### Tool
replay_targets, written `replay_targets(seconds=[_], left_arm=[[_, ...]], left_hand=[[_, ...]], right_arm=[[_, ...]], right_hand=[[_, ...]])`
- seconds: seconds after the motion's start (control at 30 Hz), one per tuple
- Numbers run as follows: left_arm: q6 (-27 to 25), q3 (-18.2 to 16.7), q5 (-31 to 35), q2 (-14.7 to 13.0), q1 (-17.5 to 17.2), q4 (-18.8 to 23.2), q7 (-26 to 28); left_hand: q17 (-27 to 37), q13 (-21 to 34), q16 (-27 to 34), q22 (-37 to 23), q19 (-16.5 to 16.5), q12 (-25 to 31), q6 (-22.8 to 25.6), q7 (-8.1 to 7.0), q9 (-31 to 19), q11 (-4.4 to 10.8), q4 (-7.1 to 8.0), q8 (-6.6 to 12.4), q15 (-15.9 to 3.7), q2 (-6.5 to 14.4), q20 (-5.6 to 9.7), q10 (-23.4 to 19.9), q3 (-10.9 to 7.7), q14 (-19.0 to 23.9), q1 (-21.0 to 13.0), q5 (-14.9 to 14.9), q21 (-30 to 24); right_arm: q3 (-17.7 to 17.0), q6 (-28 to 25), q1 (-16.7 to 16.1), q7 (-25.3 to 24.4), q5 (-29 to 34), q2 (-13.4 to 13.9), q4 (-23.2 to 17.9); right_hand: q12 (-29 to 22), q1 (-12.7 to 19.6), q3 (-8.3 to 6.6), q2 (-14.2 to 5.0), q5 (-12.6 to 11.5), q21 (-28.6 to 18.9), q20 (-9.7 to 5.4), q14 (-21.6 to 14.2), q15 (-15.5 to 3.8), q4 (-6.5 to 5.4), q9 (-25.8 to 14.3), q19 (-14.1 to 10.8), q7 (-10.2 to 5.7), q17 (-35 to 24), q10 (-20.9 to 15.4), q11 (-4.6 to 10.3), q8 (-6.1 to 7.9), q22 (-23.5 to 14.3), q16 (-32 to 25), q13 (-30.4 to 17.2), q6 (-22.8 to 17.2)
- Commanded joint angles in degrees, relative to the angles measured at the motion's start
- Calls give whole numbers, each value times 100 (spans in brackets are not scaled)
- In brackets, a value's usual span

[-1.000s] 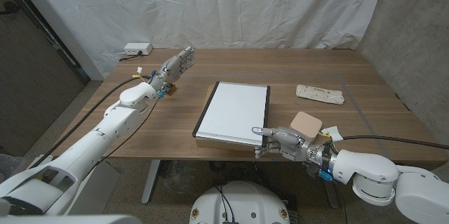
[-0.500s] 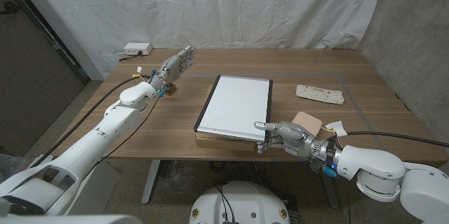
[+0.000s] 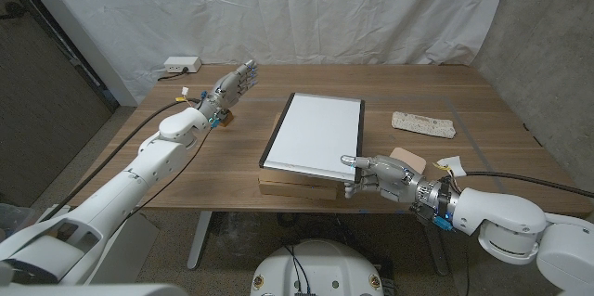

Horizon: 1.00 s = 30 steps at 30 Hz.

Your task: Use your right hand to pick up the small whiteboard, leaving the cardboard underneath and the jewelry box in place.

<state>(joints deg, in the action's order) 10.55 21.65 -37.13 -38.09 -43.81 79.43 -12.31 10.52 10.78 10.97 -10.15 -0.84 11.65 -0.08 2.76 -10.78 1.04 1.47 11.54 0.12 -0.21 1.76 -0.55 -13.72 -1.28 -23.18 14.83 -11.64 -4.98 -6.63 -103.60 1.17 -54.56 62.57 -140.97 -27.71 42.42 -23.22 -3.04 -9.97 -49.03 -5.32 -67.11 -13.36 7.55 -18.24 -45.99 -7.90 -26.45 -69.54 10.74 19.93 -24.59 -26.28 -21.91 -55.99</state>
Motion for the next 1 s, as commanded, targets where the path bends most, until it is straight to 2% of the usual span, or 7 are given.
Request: replay_targets(seconds=[0.03, 0.2, 0.4, 0.6, 1.0], left_arm=[[-36, 38, 3, 10, -19, 35, -5], [-44, 36, -1, -1, -42, 71, -1], [-92, 36, 8, -58, -70, 159, 0], [-101, 0, -11, -125, -115, 231, -14], [-138, -13, 15, -201, -158, 459, 24]], left_hand=[[9, 15, -17, -17, -6, -3, 33, 5, -13, -10, 7, -14, 25, 45, 137, 8, 14, -21, -41, -13, 11], [9, 15, -17, -17, -7, -4, 32, 9, -13, -14, 6, -15, 30, 46, 136, 11, 19, -20, -42, -14, 11], [9, 15, -17, -17, -7, -6, 34, 17, -13, -15, 5, -14, 28, 48, 136, 17, 23, -21, -43, -15, 11], [9, 15, -17, -17, -7, -6, 33, 13, -13, -8, 4, -14, 25, 50, 136, 17, 27, -23, -44, -16, 11], [9, 15, -21, -17, -11, -7, 25, 14, -13, 3, 3, -17, 27, 54, 138, 22, 35, -34, -47, -18, 13]], right_arm=[[-497, -424, -193, 513, 108, -504, -146], [-635, -492, -226, 623, 257, -690, -239], [-631, -517, -185, 725, 400, -880, -277], [-543, -559, -156, 736, 490, -994, -302], [-630, -592, -314, 848, 572, -1143, -337]], right_hand=[[31, 744, -3, -662, -26, -63, -685, -58, -1, -19, -14, 13, -55, -31, -47, 30, 5, -20, -13, -30, -62], [31, 748, -1, -659, -25, -80, -685, -66, -1, -17, -20, 14, -52, -38, -52, 30, 2, -23, -16, -36, -57], [35, 751, 1, -657, -25, -100, -685, -74, 0, -17, -25, 14, -55, -45, -50, 31, -2, -26, -17, -42, -56], [40, 748, 5, -659, -24, -125, -684, -93, 1, -23, -29, 12, -63, -54, -52, 31, -8, -30, -24, -45, -54], [56, 745, 16, -651, -23, -179, -683, -121, 0, -29, -34, 13, -69, -74, -57, 33, -19, -38, -31, -47, -62]])
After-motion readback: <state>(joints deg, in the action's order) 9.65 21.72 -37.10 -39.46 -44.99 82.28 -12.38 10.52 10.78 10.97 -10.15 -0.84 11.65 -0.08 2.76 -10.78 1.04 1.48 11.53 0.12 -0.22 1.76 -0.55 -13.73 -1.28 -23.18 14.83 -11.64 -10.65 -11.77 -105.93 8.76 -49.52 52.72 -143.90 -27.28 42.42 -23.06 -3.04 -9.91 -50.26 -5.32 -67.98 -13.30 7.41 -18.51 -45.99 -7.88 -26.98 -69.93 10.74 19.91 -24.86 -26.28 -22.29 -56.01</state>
